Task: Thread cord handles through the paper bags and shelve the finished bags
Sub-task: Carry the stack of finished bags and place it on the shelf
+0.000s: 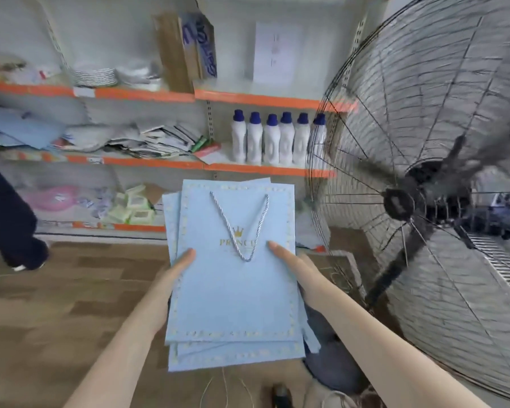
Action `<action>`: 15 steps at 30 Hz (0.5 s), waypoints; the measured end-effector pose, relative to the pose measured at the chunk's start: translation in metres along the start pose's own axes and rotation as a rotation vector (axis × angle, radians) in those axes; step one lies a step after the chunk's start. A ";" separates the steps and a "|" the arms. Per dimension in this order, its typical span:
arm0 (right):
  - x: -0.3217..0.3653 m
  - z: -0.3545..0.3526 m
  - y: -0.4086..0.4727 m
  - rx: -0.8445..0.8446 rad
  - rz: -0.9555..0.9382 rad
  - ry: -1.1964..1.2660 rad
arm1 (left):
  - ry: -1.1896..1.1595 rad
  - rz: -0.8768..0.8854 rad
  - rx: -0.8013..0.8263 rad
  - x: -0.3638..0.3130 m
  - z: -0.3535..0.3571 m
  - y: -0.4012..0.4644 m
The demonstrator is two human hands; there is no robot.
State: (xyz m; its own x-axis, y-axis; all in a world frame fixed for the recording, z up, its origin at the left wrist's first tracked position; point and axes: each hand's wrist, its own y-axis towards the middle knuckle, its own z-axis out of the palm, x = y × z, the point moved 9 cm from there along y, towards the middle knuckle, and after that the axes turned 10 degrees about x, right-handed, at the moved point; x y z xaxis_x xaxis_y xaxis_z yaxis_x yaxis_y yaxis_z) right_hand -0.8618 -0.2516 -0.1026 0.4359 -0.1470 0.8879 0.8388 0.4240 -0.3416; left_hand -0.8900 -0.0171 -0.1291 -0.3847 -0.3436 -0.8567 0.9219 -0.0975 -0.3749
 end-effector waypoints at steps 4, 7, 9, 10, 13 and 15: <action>0.019 0.002 0.062 0.040 0.005 0.004 | 0.003 0.027 -0.130 -0.022 -0.030 0.050; 0.035 0.004 0.114 0.098 0.019 -0.032 | 0.053 -0.002 -0.223 -0.041 -0.054 0.098; 0.051 -0.001 0.153 0.116 0.020 -0.058 | 0.102 -0.048 -0.286 -0.062 -0.068 0.138; 0.064 -0.004 0.176 0.127 0.017 -0.073 | 0.116 -0.039 -0.290 -0.076 -0.073 0.163; 0.096 -0.005 0.229 0.193 0.000 -0.056 | 0.117 -0.015 -0.321 -0.105 -0.090 0.218; 0.117 -0.012 0.262 0.179 0.006 -0.070 | 0.146 -0.023 -0.354 -0.120 -0.100 0.247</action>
State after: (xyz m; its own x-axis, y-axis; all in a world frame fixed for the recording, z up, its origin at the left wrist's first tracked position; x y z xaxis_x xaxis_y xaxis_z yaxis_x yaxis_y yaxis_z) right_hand -0.5878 -0.1683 -0.0920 0.4118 -0.0838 0.9074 0.7618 0.5781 -0.2923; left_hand -0.6209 0.0936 -0.1543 -0.4309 -0.2063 -0.8785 0.8503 0.2334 -0.4718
